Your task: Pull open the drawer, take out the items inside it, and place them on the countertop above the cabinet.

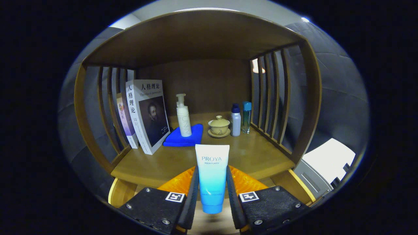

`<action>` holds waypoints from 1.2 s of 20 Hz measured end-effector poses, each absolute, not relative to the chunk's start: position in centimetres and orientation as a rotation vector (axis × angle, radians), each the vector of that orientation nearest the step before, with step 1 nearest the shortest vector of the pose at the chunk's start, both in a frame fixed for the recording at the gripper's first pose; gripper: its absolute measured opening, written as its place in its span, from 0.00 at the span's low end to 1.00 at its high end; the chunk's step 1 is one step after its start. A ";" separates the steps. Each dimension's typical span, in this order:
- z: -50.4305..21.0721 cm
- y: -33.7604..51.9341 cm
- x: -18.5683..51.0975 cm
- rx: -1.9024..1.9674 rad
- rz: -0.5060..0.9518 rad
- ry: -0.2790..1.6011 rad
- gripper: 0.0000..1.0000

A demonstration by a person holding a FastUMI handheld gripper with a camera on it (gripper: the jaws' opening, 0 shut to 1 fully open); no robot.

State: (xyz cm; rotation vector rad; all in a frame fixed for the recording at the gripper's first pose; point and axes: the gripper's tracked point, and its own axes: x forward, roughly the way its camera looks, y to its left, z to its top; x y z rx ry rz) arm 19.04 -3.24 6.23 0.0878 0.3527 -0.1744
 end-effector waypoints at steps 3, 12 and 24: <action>6.1 -3.2 21.8 0.090 -0.146 0.378 0.47; 1.9 -3.4 26.6 0.136 -0.066 0.460 0.50; 3.7 -2.9 24.5 0.120 -0.006 0.329 0.96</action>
